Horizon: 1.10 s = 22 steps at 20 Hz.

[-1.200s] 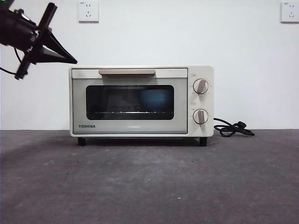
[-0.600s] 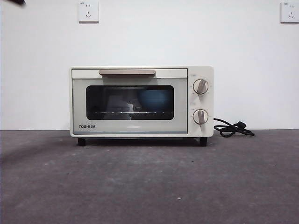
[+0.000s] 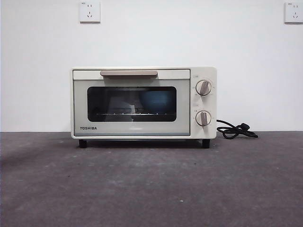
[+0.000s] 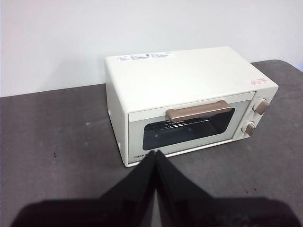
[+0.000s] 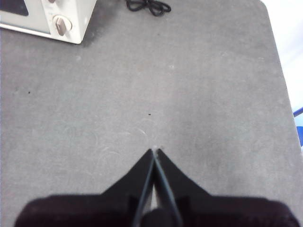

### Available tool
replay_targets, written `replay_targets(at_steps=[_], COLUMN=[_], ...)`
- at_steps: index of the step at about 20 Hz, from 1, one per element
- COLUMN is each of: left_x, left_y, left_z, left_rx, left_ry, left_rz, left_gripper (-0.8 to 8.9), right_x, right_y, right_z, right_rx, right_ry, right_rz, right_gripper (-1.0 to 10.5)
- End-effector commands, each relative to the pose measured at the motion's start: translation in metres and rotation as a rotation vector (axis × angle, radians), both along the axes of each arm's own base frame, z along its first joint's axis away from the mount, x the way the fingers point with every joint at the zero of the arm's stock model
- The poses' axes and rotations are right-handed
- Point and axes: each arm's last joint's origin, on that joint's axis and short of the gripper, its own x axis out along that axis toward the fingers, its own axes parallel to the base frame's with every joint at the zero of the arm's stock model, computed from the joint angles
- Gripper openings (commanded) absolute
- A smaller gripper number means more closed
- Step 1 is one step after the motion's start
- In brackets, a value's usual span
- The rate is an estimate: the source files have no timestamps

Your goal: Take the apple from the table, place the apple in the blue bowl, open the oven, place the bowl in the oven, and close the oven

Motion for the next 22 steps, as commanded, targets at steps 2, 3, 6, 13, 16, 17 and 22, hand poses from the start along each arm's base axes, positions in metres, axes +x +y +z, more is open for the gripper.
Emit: replay_targets(at_steps=[2,3,6,13,16,17,22], left_x=[0.008,0.010,0.009,0.012,0.002,-0.002,-0.028], left_y=[0.000,-0.002,-0.006,-0.005,-0.003,-0.001,0.006], left_z=[-0.004,-0.005,-0.004,-0.035,-0.090,-0.113,-0.213], left_rx=[0.013,0.013,0.013,0.172,0.170,0.169,0.192], left_ry=[0.023,0.030,0.027,-0.113,-0.221,-0.228,-0.171], left_rz=[-0.002,-0.015,-0.039,-0.013,0.008,0.031,0.202], left_gripper=[-0.04,-0.04,-0.04,-0.04,-0.04,-0.04,-0.04], right_x=[0.008,0.010,0.017,0.037,0.045,0.048,0.059], right_y=[0.004,0.005,0.010,0.021,0.026,0.027,0.033], right_z=[-0.003,-0.004,-0.006,-0.012,-0.015,-0.016,-0.021], right_rx=[-0.010,-0.014,-0.029,-0.068,-0.084,-0.089,-0.110], right_ry=[0.025,0.032,0.058,0.125,0.155,0.162,0.200], right_rz=[-0.010,-0.010,-0.010,-0.010,-0.010,-0.010,-0.010], right_gripper=[0.0,0.0,0.0,0.0,0.0,0.0,0.0])
